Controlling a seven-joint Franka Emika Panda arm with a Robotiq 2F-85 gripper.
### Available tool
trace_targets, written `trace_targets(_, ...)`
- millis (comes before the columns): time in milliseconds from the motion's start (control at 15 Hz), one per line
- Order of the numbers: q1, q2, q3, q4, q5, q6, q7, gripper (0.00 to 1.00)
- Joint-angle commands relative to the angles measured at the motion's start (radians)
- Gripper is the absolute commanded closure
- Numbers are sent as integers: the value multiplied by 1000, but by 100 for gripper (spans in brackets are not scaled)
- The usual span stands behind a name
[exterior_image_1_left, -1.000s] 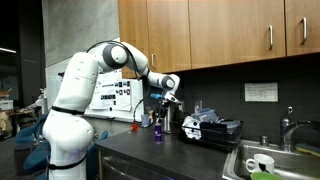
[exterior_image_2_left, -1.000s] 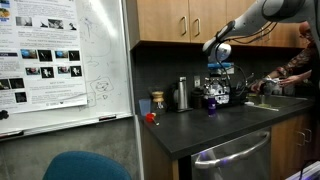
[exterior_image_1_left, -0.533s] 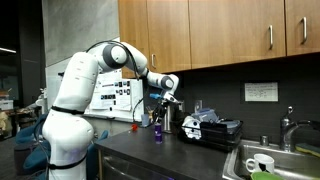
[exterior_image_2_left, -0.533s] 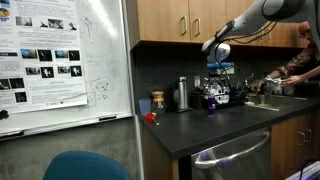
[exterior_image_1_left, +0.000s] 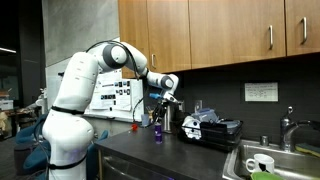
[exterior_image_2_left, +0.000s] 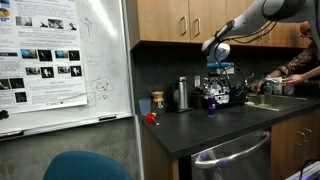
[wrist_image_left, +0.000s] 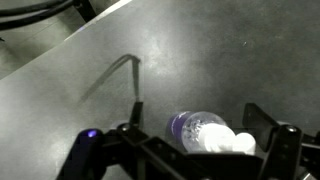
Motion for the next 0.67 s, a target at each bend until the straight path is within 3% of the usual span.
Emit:
trace_targets(0,-1,-18,3,1,19,-19,-8,0)
trace_targets(600,2,-23,6,4,26,-21,-11,0)
